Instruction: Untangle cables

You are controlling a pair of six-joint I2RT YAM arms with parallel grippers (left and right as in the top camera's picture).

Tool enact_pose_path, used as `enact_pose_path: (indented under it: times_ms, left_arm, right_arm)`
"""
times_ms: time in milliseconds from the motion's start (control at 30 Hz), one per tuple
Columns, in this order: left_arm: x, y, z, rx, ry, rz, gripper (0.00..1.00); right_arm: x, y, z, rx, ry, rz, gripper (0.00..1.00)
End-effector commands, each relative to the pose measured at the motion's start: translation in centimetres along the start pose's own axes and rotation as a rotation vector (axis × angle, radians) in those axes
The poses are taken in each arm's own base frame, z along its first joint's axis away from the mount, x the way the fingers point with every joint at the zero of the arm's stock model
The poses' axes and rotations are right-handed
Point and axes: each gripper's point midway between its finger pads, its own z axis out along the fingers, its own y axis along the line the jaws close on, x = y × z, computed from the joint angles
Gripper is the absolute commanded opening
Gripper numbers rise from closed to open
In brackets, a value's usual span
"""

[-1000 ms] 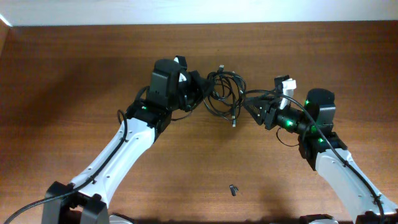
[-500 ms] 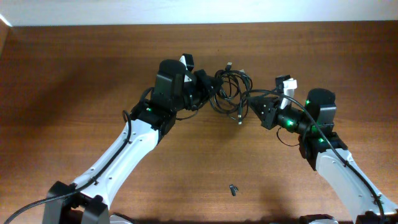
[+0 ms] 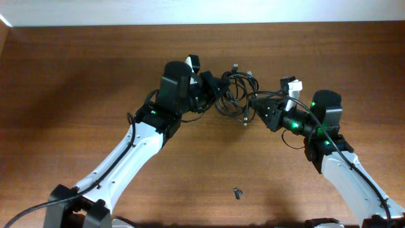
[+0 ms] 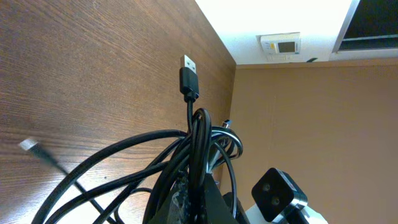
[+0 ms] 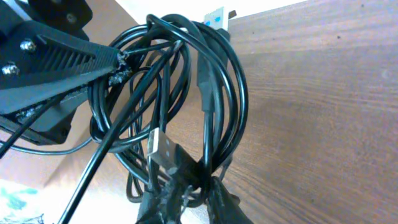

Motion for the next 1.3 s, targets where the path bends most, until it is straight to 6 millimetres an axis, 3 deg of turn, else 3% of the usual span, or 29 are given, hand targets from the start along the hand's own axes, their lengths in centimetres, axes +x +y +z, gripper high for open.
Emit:
enact_pose_path:
  times_ms: [0,133,167,200,300,367,400,433,567,667,767,867,1033,1167,1267]
  left_arm:
    - [0.5,-1.1,-0.2,0.028,0.016,0.005,0.0]
    - [0.5,-1.1,-0.2,0.028,0.016,0.005,0.0]
    - [0.5,-1.1,-0.2,0.029,0.016,0.005,0.0]
    - [0.5,-1.1,-0.2,0.028,0.016,0.005,0.0]
    - [0.7,-1.3,-0.1,0.032,0.019,0.008,0.0]
    - [1.2,-1.4,0.0,0.033,0.026,0.002,0.0]
    - [1.2,-1.4,0.1,0.033,0.027,-0.001,0.0]
    - [1.2,-1.4,0.1,0.033,0.027,-0.001,0.0]
    - [1.1,-1.4,0.1,0.031,0.023,-0.001,0.0]
    - [-0.1,-0.8,0.0,0.003,-0.046,-0.019,0.0]
    - [-2.2,0.4,-0.2,-0.05,-0.174,-0.13,0.0]
    - [-3.9,2.7,-0.9,-0.139,-0.303,-0.24,0.0]
    - [-4.4,4.4,-1.4,-0.207,-0.358,-0.269,0.0]
    - [-4.2,6.0,-1.9,-0.267,-0.341,-0.293,0.0]
    - [-3.8,5.5,-1.7,-0.229,-0.266,-0.311,0.0]
  right_arm:
    - [-0.2,0.4,-0.1,-0.015,-0.004,-0.015,0.04]
    - [-0.2,0.4,-0.1,-0.016,-0.004,-0.014,0.04]
    - [-0.2,0.4,-0.1,-0.016,-0.004,-0.014,0.1]
    - [-0.2,0.4,-0.1,-0.016,-0.004,-0.015,0.28]
    - [-0.3,0.6,-0.1,-0.028,-0.005,-0.02,0.43]
    - [-0.3,0.7,-0.1,-0.028,-0.007,-0.022,0.27]
    - [-0.3,0.7,-0.1,-0.029,-0.007,-0.022,0.09]
    - [-0.3,0.7,-0.1,-0.028,-0.007,-0.022,0.04]
    - [-0.3,0.7,-0.1,-0.032,-0.005,-0.022,0.04]
    - [-0.3,0.9,-0.1,-0.041,-0.002,-0.022,0.04]
    - [0.0,1.5,-0.1,-0.08,0.01,-0.051,0.04]
    - [0.1,4.0,-0.5,-0.219,0.023,-0.157,0.04]
    - [0.3,4.8,-0.7,-0.266,0.027,-0.195,0.04]
    - [-0.1,3.4,-0.4,-0.186,0.009,-0.173,0.04]
    - [-0.2,-0.8,-0.1,0.052,-0.01,0.035,0.04]
